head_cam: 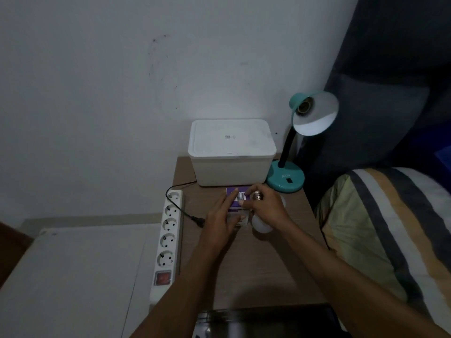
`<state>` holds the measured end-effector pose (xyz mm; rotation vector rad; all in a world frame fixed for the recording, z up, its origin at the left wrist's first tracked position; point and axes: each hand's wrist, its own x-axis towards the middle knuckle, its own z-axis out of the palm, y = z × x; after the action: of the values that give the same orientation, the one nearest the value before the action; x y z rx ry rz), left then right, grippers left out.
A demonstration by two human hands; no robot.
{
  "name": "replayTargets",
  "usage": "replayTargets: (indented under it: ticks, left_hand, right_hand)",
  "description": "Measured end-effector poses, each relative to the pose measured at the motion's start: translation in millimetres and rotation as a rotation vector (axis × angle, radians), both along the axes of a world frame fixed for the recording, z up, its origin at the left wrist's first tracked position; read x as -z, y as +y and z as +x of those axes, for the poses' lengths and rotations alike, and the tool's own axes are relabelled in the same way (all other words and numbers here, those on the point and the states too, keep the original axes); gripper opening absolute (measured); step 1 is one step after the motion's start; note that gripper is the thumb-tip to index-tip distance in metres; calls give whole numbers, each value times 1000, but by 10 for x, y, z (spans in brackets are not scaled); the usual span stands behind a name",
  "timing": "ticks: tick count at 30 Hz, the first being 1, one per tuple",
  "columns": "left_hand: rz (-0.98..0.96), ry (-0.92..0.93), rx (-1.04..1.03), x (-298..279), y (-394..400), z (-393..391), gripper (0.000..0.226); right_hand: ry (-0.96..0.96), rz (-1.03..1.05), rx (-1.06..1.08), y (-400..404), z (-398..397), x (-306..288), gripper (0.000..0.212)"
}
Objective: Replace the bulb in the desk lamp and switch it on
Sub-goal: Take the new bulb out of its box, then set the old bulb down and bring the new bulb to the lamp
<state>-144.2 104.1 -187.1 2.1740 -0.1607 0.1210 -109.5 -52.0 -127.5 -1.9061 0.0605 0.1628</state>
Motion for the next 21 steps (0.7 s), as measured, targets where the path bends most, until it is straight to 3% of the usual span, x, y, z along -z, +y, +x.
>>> replayTargets:
  ticks: [3,7,15,21]
  left_hand:
    - [-20,7,1,2,-2,10,73]
    - [-84,29,-52,-14,-21,59,73]
    - [-85,-43,-120,-120,43,513,73]
    - [-84,-3,-139,-55,54,685,72]
  right_hand:
    - [74,-17,52,13,0,13,33]
    - [-4,-126,243,-41,-22,-23,3]
    - [10,212,298,-334,125,-183,13]
    - [-45,166,333,-585,259,-144,24]
